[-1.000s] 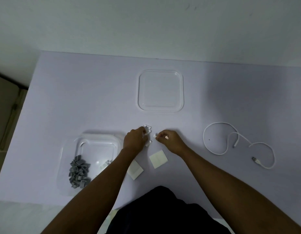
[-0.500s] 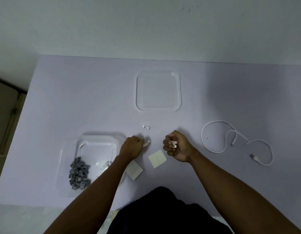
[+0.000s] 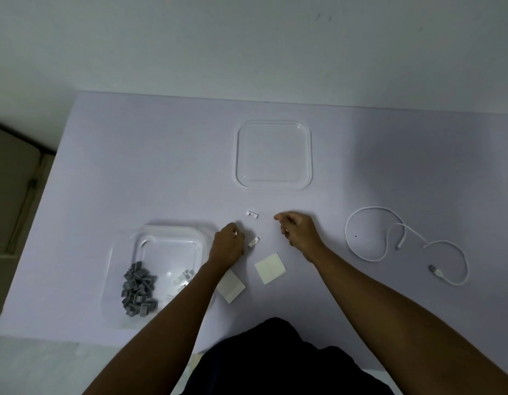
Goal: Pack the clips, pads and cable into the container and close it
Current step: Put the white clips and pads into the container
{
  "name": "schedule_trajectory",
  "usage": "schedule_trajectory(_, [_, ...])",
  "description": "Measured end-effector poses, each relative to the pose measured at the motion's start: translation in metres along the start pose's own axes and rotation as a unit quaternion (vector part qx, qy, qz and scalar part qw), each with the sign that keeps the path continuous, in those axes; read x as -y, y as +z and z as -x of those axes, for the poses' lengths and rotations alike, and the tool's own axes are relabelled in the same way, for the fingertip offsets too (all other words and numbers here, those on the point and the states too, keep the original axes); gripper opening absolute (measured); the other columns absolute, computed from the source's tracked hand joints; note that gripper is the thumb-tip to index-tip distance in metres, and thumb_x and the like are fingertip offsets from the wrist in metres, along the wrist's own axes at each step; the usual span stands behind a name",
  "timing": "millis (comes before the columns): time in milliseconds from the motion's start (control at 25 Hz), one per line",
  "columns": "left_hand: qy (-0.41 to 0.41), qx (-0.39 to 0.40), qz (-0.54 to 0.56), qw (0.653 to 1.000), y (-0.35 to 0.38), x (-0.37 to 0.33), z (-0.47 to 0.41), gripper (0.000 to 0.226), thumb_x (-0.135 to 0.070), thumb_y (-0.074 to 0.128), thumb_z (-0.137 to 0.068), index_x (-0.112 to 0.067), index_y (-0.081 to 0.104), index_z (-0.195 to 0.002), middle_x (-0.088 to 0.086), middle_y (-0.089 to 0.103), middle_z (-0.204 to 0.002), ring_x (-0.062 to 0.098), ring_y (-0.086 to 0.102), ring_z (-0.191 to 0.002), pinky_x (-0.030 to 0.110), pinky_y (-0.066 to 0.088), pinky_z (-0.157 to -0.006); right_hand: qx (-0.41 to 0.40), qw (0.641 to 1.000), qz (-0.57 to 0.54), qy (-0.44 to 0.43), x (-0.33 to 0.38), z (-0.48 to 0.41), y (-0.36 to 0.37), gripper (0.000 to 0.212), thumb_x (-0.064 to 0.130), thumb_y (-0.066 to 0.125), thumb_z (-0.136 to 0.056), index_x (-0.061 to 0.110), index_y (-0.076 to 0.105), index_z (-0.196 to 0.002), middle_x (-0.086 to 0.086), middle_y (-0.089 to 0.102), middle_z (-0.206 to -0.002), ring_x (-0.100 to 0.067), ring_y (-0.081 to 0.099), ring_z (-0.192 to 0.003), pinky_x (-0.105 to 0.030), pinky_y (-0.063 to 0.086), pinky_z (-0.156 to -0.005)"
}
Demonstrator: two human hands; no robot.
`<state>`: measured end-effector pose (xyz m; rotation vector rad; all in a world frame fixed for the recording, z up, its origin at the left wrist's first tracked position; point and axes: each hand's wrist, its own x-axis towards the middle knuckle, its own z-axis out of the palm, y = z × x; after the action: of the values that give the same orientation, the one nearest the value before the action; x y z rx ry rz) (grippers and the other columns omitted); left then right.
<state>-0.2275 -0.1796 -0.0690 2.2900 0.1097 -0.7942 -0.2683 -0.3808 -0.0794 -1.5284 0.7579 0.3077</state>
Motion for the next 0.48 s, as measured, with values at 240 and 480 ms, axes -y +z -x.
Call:
schedule_trajectory(240, [0.026, 0.007, -0.044, 0.999, 0.003, 0.003, 0.007, 0.022, -0.032, 0.045, -0.102, -0.012, 0.048, -0.111, 0.006, 0.064, -0.096, 0.021, 0.059, -0.077, 0.031, 0.043, -0.064, 0.001, 0.959, 0.235, -0.161, 0.015, -0.026, 0.027, 0.025, 0.031, 0.081, -0.078, 0.018, 0.071, -0.097, 0.001, 0.069, -0.083, -0.012, 0.063, -0.075, -0.027, 0.051, -0.069])
schedule_trajectory(480, [0.099, 0.04, -0.155, 0.982, 0.008, 0.004, 0.022, 0.036, -0.049, 0.041, -0.1, -0.016, 0.042, -0.116, 0.001, 0.061, -0.078, 0.017, 0.056, -0.062, 0.024, 0.037, -0.051, 0.019, 0.914, 0.358, -0.191, 0.018, -0.032, 0.046, 0.02, 0.032, 0.072, -0.087, 0.014, 0.066, -0.095, -0.003, 0.069, -0.085, -0.019, 0.063, -0.076, -0.029, 0.05, -0.068])
